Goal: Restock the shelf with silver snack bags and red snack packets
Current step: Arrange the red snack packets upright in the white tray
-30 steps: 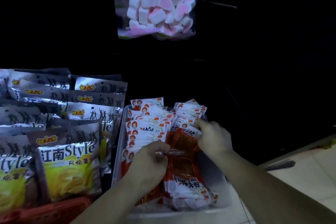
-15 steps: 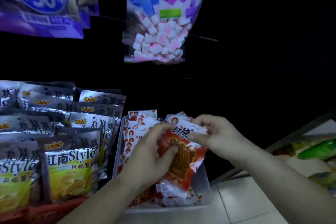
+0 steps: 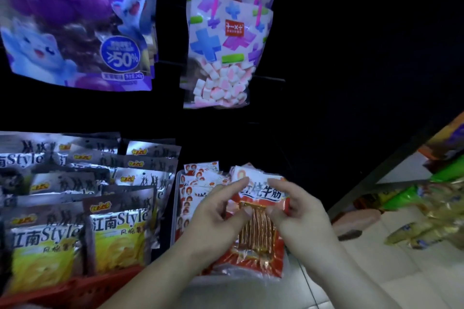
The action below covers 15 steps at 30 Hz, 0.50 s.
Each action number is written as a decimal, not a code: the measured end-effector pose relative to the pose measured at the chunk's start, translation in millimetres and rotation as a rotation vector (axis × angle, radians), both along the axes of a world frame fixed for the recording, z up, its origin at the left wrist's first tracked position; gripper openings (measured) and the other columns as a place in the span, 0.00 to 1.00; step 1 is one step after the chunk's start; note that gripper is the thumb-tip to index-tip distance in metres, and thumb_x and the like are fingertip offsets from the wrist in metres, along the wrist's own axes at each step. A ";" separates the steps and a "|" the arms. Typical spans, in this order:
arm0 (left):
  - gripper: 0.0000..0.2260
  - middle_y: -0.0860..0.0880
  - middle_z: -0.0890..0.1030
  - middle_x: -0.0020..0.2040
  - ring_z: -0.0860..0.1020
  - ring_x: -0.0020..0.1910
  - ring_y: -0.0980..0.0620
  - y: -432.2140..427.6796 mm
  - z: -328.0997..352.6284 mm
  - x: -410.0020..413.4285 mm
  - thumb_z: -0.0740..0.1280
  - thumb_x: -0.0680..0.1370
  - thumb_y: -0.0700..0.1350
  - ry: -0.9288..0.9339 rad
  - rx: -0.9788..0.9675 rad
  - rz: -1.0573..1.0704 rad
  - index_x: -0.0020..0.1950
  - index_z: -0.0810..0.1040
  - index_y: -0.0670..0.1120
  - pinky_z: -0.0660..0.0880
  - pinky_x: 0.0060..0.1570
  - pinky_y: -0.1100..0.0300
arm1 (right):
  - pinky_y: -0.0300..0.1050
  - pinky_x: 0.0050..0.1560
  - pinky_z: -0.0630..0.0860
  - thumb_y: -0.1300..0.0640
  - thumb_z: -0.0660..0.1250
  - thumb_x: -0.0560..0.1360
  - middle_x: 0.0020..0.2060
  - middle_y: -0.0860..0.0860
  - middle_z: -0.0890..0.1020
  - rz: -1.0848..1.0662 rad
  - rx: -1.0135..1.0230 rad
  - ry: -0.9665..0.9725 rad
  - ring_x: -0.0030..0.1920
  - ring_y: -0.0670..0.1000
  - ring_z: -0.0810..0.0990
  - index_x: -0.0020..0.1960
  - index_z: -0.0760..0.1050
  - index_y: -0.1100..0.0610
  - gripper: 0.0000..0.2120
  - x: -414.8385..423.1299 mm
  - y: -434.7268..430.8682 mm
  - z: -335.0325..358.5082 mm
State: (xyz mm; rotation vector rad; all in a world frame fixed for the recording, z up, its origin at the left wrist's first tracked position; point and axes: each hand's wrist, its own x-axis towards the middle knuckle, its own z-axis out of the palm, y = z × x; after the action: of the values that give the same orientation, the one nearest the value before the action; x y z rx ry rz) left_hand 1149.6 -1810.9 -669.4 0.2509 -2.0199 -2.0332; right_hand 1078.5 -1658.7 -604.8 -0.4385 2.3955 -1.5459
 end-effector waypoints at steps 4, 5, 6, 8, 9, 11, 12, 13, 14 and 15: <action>0.17 0.59 0.72 0.64 0.73 0.65 0.59 5.3 -2.9 -1.3 0.74 0.78 0.45 -0.019 -0.250 0.077 0.65 0.80 0.60 0.68 0.61 0.75 | 0.54 0.62 0.80 0.64 0.72 0.77 0.52 0.42 0.86 -0.029 0.046 0.036 0.55 0.43 0.84 0.56 0.83 0.43 0.17 -2.3 0.3 -3.7; 0.15 0.60 0.70 0.65 0.72 0.66 0.59 5.9 -3.8 -2.6 0.74 0.77 0.46 -0.042 -0.311 0.134 0.62 0.82 0.58 0.66 0.60 0.77 | 0.57 0.58 0.82 0.64 0.72 0.77 0.48 0.44 0.87 -0.037 0.047 0.031 0.52 0.45 0.85 0.52 0.84 0.43 0.15 -2.7 0.7 -3.6; 0.13 0.62 0.67 0.68 0.68 0.69 0.61 6.2 -5.2 -3.6 0.74 0.77 0.49 -0.065 -0.396 0.190 0.61 0.82 0.59 0.64 0.63 0.75 | 0.59 0.55 0.83 0.65 0.72 0.77 0.46 0.45 0.87 -0.048 0.041 0.029 0.49 0.47 0.86 0.49 0.84 0.44 0.15 -3.7 1.5 -2.9; 0.15 0.63 0.63 0.72 0.62 0.71 0.62 9.2 -1.3 -3.7 0.73 0.77 0.55 -0.037 -0.612 0.264 0.64 0.80 0.61 0.62 0.66 0.67 | 0.60 0.53 0.83 0.66 0.72 0.77 0.43 0.47 0.87 -0.091 0.001 0.042 0.47 0.50 0.86 0.47 0.84 0.46 0.14 -7.6 3.7 -2.8; 0.17 0.64 0.64 0.71 0.64 0.70 0.63 12.8 2.4 -3.9 0.71 0.77 0.58 0.010 -0.660 0.265 0.65 0.79 0.62 0.65 0.65 0.65 | 0.59 0.53 0.83 0.68 0.71 0.77 0.42 0.49 0.87 -0.109 -0.035 0.047 0.46 0.52 0.86 0.48 0.84 0.48 0.14 -9.3 4.0 -2.1; 0.21 0.69 0.67 0.66 0.68 0.66 0.68 23.9 12.8 -5.2 0.69 0.74 0.63 0.063 -0.577 0.161 0.67 0.76 0.66 0.70 0.63 0.68 | 0.51 0.48 0.82 0.70 0.69 0.78 0.41 0.52 0.87 -0.118 -0.115 0.040 0.44 0.52 0.85 0.50 0.83 0.52 0.14 -11.9 4.2 -1.0; 0.22 0.69 0.68 0.65 0.70 0.65 0.69 30.3 16.8 -5.8 0.69 0.72 0.64 0.069 -0.473 0.104 0.67 0.74 0.70 0.70 0.63 0.69 | 0.48 0.44 0.81 0.70 0.68 0.78 0.41 0.53 0.87 -0.099 -0.156 0.026 0.43 0.52 0.84 0.51 0.82 0.54 0.13 -11.4 3.4 1.3; 0.23 0.67 0.71 0.64 0.72 0.64 0.68 36.0 20.8 -5.6 0.71 0.72 0.61 0.065 -0.353 0.059 0.66 0.72 0.73 0.71 0.64 0.68 | 0.44 0.40 0.81 0.70 0.67 0.79 0.41 0.54 0.87 -0.065 -0.204 -0.011 0.41 0.51 0.85 0.53 0.82 0.56 0.11 -9.8 1.8 4.5; 0.23 0.64 0.75 0.63 0.76 0.63 0.65 40.6 22.0 -6.1 0.72 0.74 0.55 0.072 -0.199 0.038 0.65 0.71 0.74 0.74 0.65 0.63 | 0.41 0.37 0.81 0.69 0.66 0.80 0.42 0.55 0.88 -0.021 -0.251 -0.063 0.39 0.50 0.86 0.55 0.81 0.56 0.11 -7.9 1.0 7.5; 0.23 0.60 0.79 0.61 0.80 0.61 0.59 42.6 21.3 -7.1 0.71 0.78 0.47 0.072 -0.028 0.039 0.66 0.73 0.71 0.78 0.62 0.56 | 0.40 0.36 0.81 0.68 0.65 0.81 0.43 0.56 0.88 0.019 -0.291 -0.109 0.40 0.50 0.87 0.57 0.80 0.56 0.11 -5.6 -0.7 9.9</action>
State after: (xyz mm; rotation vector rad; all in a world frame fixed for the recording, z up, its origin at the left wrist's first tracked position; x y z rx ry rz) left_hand 1142.5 -1768.3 -648.1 0.2067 -1.9830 -1.9606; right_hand 1072.9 -1659.4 -594.9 -0.4199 2.0872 -1.8666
